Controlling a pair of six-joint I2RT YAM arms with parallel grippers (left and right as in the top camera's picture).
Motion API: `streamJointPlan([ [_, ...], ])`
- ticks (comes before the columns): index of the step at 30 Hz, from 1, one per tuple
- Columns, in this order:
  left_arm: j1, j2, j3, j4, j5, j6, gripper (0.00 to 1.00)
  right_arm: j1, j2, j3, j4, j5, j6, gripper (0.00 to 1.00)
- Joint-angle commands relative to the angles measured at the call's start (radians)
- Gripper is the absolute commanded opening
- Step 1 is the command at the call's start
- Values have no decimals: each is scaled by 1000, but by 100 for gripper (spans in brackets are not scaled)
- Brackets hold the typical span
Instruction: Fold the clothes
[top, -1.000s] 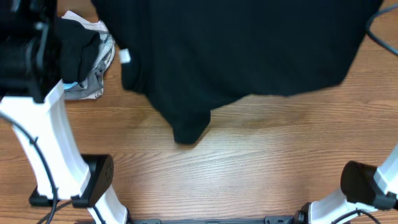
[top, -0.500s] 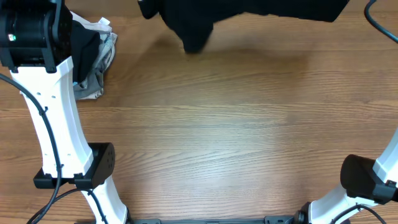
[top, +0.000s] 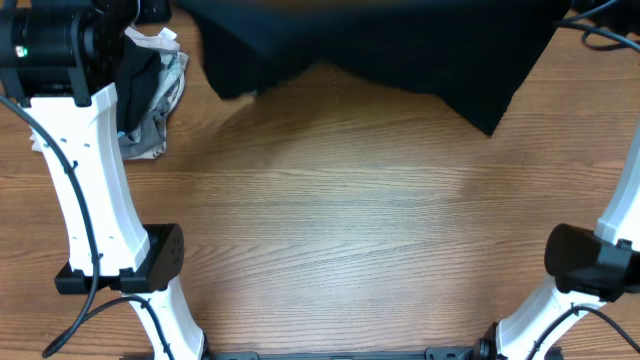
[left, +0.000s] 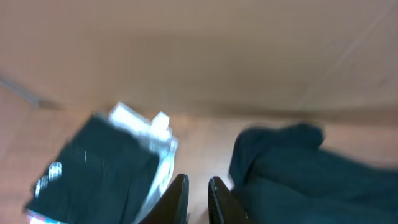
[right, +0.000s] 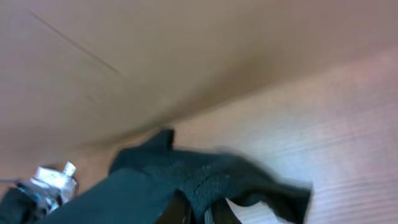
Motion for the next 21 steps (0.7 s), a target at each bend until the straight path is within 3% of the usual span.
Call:
streamJointPlan([
  [1, 8, 23, 9, -63, -6, -35, 15, -6, -26, 9, -45, 23, -21, 4],
  [9, 7, 26, 7, -237, 45, -37, 7, -6, -26, 9, -326, 23, -71, 4],
  [12, 6, 26, -6, -237, 150, -36, 4, -6, -26, 9, -400, 23, -95, 4],
  [16, -11, 39, -21, -237, 264, -21, 4, -5, -26, 9, -420, 42, -104, 4],
  [21, -115, 41, -158, -237, 272, 43, 6, -5, -26, 9, -421, 42, -104, 4],
])
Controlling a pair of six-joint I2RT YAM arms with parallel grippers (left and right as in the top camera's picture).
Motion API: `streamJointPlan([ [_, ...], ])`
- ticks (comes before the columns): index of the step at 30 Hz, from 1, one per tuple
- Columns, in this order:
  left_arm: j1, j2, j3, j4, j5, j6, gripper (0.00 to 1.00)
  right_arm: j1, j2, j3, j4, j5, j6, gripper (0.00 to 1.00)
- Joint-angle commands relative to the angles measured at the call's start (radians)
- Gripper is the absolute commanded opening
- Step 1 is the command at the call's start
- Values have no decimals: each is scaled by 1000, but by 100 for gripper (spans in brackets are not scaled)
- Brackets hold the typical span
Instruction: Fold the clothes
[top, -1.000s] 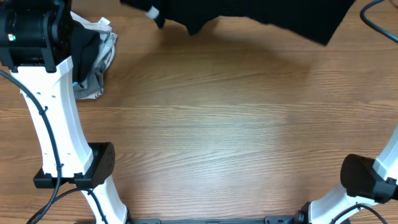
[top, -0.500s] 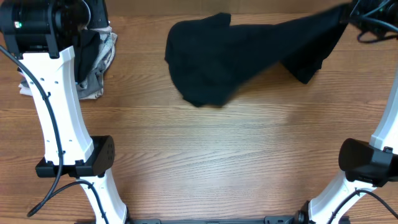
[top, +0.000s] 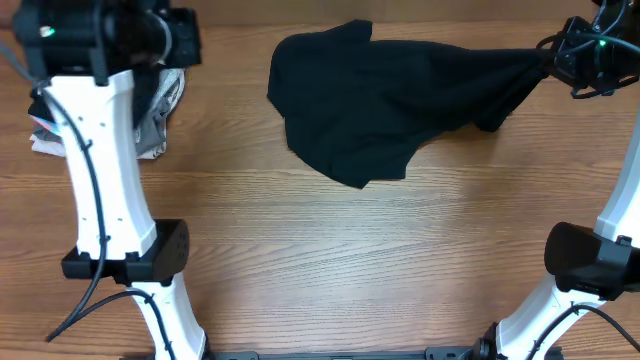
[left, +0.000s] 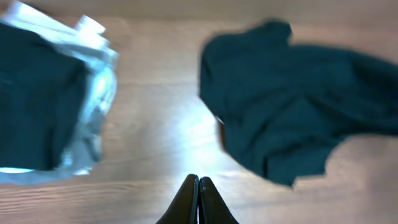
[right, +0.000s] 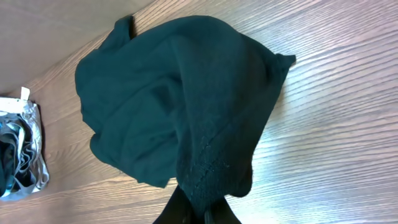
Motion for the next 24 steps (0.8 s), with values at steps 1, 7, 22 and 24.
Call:
streamJointPlan([
  [1, -102, 15, -123, -3, 59, 80, 8, -5, -30, 10, 3, 10, -14, 4],
  [7, -253, 15, -396, 86, 60, 126, 19, -5, -30, 10, 2, 10, -14, 4],
  [22, -354, 15, -1047, 621, 304, -167, 26, -6, -30, 10, -3, 11, -15, 4],
  [24, -357, 15, -1103, 685, 304, -211, 29, -5, -30, 10, -3, 11, -16, 4],
])
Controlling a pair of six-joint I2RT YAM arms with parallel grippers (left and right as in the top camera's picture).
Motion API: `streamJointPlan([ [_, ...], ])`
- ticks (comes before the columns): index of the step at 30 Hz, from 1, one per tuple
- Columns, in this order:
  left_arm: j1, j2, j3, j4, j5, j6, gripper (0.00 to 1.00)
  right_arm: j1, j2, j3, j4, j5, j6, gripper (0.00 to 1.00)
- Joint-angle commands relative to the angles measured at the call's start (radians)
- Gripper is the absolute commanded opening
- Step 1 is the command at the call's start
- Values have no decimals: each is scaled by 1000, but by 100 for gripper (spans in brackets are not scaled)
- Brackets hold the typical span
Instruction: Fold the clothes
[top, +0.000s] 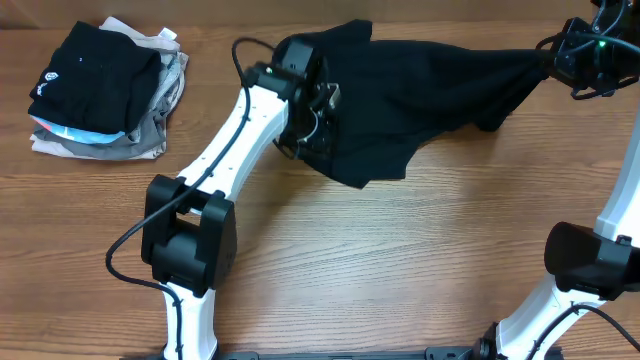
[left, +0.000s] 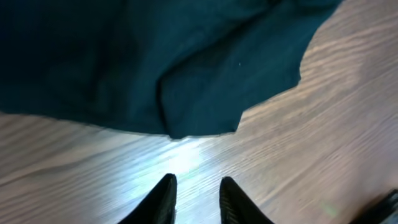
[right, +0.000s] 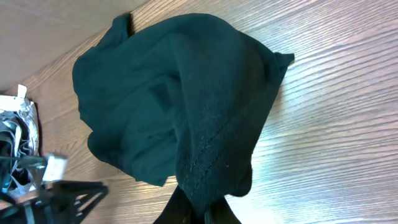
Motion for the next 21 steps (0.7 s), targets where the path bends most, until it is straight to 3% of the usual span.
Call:
streamJointPlan([
  [1, -2, 4, -85, 71, 81, -117, 31, -5, -30, 10, 3, 9, -14, 4],
  [6, -13, 4, -156, 159, 103, -137, 38, -5, -30, 10, 2, 9, -26, 4],
  [11, -15, 4, -170, 162, -25, -136, 45, -6, -30, 10, 2, 9, -27, 5],
  [21, -29, 6, -193, 254, -73, -72, 37, -6, -30, 10, 2, 9, -31, 4],
])
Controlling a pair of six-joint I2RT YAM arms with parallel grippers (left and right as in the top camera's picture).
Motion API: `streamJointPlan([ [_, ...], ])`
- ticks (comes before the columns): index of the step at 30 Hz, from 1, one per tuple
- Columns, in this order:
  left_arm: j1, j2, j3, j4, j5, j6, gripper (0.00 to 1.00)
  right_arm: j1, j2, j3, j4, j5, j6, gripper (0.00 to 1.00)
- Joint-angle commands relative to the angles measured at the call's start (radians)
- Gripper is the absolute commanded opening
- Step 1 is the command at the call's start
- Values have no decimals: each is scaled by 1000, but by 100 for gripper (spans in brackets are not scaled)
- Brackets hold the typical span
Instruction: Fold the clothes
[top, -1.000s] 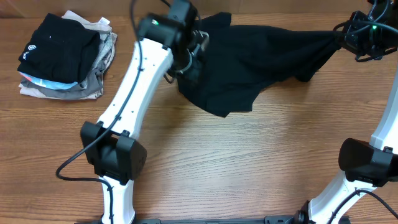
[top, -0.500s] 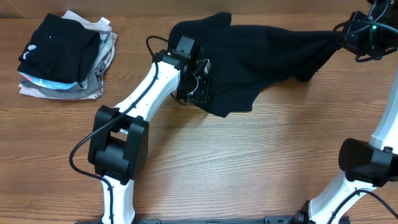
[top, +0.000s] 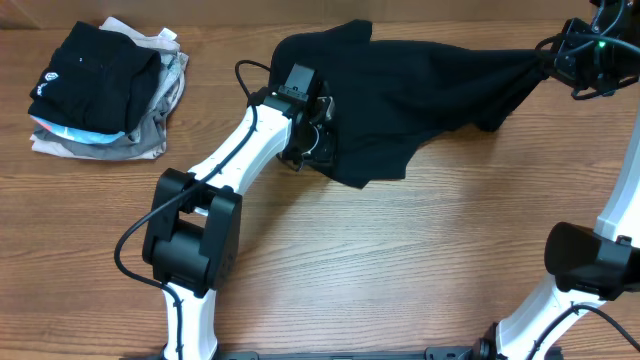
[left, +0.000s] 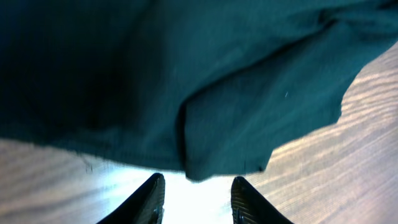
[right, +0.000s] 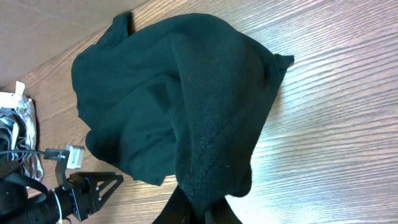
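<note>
A black garment lies crumpled across the back of the wooden table, one end drawn taut to the right. My right gripper is shut on that right end, with cloth bunched between its fingers. My left gripper sits low at the garment's near left edge. Its jaws stand open on either side of a hanging fold of the hem, which is not pinched; its fingertips touch no cloth.
A stack of folded clothes, black on top with grey and white beneath, sits at the back left corner. Bare wooden table stretches across the front half. The arm bases stand at the front left and front right.
My left gripper has closed in on the garment's near left hem and its jaws stand wider apart. The right gripper and the garment have stayed put.
At first the garment hung high at the back, held up by the right gripper, the left gripper near the stack. Then it lay spread on the table, the right gripper still shut on its right end. The left gripper, then shut, has since come to its left hem, open.
</note>
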Motion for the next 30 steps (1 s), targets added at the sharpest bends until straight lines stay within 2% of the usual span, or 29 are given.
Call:
streamJointPlan([
  [1, -23, 5, -29, 36, -24, 39, 37, -6, -30, 10, 2, 10, -11, 4],
  [26, -45, 116, -34, 67, -74, 37, 28, -10, -30, 10, 2, 35, -15, 5],
  [30, -45, 116, -34, 71, -65, 21, 22, -10, -30, 10, 2, 35, -15, 5],
])
